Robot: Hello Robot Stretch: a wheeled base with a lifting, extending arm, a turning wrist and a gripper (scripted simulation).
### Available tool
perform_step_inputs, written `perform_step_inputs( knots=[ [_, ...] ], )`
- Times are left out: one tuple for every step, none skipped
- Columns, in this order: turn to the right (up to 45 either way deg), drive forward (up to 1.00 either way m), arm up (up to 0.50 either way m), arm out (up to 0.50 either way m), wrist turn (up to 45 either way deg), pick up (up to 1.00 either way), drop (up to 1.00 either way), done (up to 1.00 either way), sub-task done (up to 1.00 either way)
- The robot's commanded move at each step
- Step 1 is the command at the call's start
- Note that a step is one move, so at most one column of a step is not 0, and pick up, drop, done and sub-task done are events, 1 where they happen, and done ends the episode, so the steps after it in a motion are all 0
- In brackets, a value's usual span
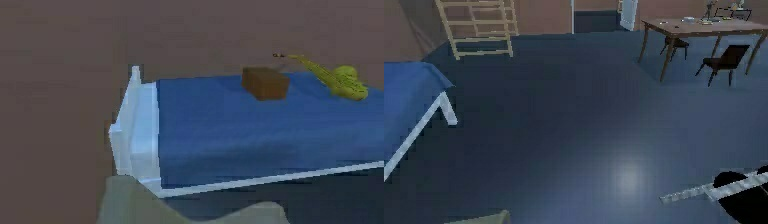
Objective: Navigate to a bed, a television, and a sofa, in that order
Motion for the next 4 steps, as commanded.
perform_step_inputs(
  knots=[
    [-45.0, 0.0, 0.0, 0.0, 0.0, 0.0, 0.0, 0.0, 0.0],
    [-6.0, 0.0, 0.0, 0.0, 0.0, 0.0, 0.0, 0.0, 0.0],
    [45.0, 0.0, 0.0, 0.0, 0.0, 0.0, 0.0, 0.0, 0.0],
    [45.0, 0.0, 0.0, 0.0, 0.0, 0.0, 0.0, 0.0, 0.0]
  ],
)
